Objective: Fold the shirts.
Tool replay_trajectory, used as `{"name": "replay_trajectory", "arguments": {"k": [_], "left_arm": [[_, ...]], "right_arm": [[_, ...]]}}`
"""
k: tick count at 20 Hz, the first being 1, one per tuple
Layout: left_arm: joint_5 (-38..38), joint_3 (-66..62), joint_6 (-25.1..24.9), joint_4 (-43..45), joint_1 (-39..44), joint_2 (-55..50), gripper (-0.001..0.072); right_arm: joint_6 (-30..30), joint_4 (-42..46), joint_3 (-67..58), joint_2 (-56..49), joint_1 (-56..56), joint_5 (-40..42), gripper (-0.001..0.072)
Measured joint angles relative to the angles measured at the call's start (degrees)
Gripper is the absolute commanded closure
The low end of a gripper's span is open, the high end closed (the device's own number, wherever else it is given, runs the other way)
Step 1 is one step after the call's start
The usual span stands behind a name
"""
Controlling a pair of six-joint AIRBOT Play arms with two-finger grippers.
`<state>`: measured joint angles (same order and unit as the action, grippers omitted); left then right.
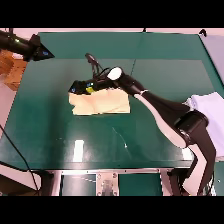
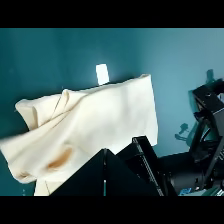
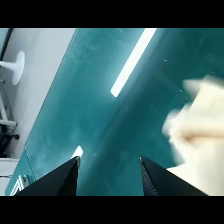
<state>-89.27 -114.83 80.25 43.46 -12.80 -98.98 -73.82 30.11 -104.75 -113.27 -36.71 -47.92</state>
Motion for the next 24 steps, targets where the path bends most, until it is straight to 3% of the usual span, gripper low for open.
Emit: {"name": "replay_trajectory", "arguments": {"k": [4, 6, 11, 15, 20, 21, 22, 23, 24], "left_arm": [[0.13, 1.11, -0.87, 0.66, -0.52, 0.11, 0.0680], [0.17, 1.31, -1.03, 0.92, -0.68, 0.11, 0.0680], [0.33, 1.49, -1.22, 1.09, -0.72, 0.11, 0.0679], [0.61, 1.49, -1.18, 1.09, -0.72, 0.11, 0.0680], [1.40, 1.51, -0.87, 1.11, -0.70, 0.11, 0.0680], [1.46, 1.51, -0.83, 1.14, -0.70, 0.11, 0.0680], [1.49, 1.51, -0.83, 1.14, -0.66, 0.11, 0.0680], [1.53, 1.49, -0.83, 1.11, -0.59, 0.11, 0.0680], [1.53, 1.51, -0.81, 1.11, -0.52, 0.11, 0.0680]], "right_arm": [[-2.29, 5.57, -5.86, 0.04, 7.58, -9.40, 0.0269], [-5.66, 9.66, -7.21, 1.73, 14.40, -15.26, 0.0210], [-12.24, 17.49, -2.60, 3.39, 28.89, -27.08, 0.0151], [-12.57, 18.93, 8.24, 3.67, 31.67, -27.10, 0.0152], [-10.32, 16.44, 16.44, 3.58, 27.58, -20.85, 0.0159], [-10.12, 15.45, 17.03, 3.50, 26.58, -19.58, 0.0238], [-9.94, 15.06, 17.53, 3.39, 25.46, -18.05, 0.0534], [-9.79, 15.02, 17.86, 3.19, 24.63, -16.83, 0.0695], [-9.68, 14.45, 17.97, 3.06, 24.15, -16.02, 0.0697]]}}
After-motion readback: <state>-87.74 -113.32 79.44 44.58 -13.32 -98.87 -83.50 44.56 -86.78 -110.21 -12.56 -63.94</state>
